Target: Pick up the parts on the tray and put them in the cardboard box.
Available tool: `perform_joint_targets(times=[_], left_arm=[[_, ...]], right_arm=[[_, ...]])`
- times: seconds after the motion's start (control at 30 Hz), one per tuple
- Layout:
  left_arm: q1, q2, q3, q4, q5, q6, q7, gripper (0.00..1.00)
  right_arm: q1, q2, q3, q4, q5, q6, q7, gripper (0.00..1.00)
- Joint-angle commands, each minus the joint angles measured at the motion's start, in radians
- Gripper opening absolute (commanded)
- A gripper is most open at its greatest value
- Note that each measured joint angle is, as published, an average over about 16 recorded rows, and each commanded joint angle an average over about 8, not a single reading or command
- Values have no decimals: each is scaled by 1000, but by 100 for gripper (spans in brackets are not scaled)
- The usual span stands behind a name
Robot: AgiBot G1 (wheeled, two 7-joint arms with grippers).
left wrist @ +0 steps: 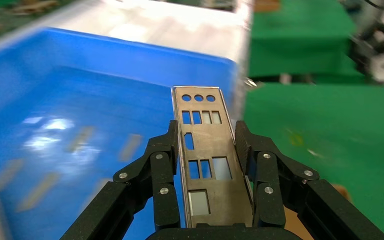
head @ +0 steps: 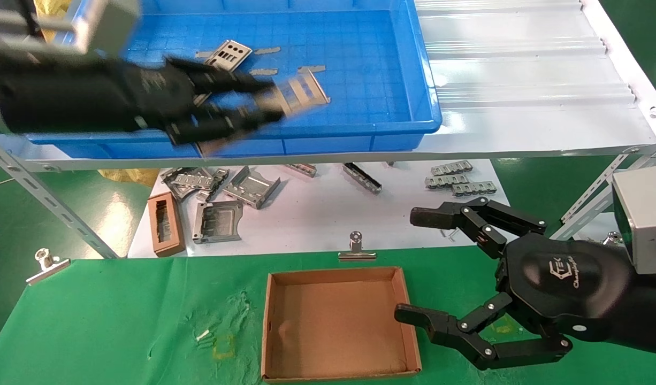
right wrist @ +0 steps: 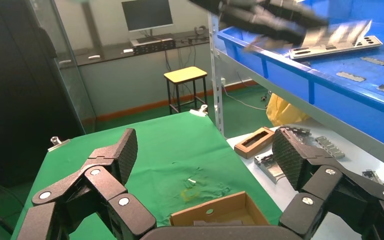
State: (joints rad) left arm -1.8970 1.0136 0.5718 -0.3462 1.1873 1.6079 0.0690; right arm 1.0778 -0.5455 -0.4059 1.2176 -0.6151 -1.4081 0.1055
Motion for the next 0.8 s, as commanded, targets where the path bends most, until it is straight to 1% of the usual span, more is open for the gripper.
perform_joint_targets(times=[0.03,0.17,0.27,0.4,0.57,0.8], left_arm=[[44,-5,24,-83,-24,6,-8,0],[141,-48,121,-274,-125,-3,-54,0],[181,-63,178,-326,-168,-16,-59,0],[205,-39,233,-291,-142,-48,4,0],[244,37,286,-201,-61,-113,112,0],[304,139,306,-65,-33,-179,201,0]], right_arm=[[0,0,0,0,0,0,0,100],[0,0,0,0,0,0,0,100],[0,0,0,0,0,0,0,100],[0,0,0,0,0,0,0,100],[0,0,0,0,0,0,0,100],[0,0,0,0,0,0,0,100]])
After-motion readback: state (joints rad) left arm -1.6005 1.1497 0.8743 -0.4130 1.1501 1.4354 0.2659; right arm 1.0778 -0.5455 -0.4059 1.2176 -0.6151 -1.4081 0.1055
